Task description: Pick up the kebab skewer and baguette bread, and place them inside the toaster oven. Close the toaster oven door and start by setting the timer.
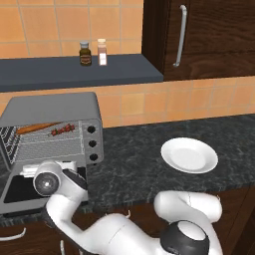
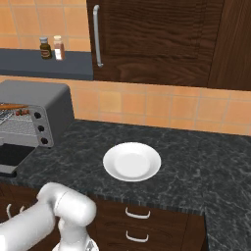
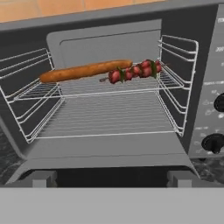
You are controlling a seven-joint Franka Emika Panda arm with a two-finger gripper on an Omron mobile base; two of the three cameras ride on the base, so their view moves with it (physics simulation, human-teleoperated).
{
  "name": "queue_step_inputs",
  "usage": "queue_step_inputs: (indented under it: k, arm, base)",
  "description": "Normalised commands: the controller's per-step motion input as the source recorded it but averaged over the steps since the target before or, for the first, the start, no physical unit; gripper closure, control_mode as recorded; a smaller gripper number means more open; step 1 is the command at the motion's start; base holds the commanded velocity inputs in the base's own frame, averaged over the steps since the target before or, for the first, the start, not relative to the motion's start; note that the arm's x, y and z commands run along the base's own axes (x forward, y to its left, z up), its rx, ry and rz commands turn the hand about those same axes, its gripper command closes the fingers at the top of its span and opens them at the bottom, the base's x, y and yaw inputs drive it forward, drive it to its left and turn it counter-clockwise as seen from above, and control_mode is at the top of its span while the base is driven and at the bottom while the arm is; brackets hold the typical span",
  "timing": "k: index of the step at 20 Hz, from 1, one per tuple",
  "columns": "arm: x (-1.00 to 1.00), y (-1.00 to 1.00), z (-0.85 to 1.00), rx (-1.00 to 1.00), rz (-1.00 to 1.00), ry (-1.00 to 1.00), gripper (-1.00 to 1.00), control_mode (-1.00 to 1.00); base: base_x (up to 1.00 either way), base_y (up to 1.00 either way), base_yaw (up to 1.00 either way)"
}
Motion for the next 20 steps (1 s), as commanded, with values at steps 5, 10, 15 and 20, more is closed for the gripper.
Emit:
queue_step_inputs:
  k: [5,10,15,20]
  arm:
    - [-1.0,0.15,-0.33,0.0,0.0,0.07,-1.0,-1.0]
    - [-0.97,0.19,-0.57,-0.01,0.0,0.0,-1.0,-1.0]
    - [-0.48,0.24,-0.32,0.0,0.0,0.0,-1.0,-1.0]
    - [0.0,0.08,-0.22,0.0,0.0,0.0,-1.0,-1.0]
  base:
    - [0.0,0.0,0.0]
    - [0.0,0.0,0.0]
    - [0.0,0.0,0.0]
    - [0.0,0.0,0.0]
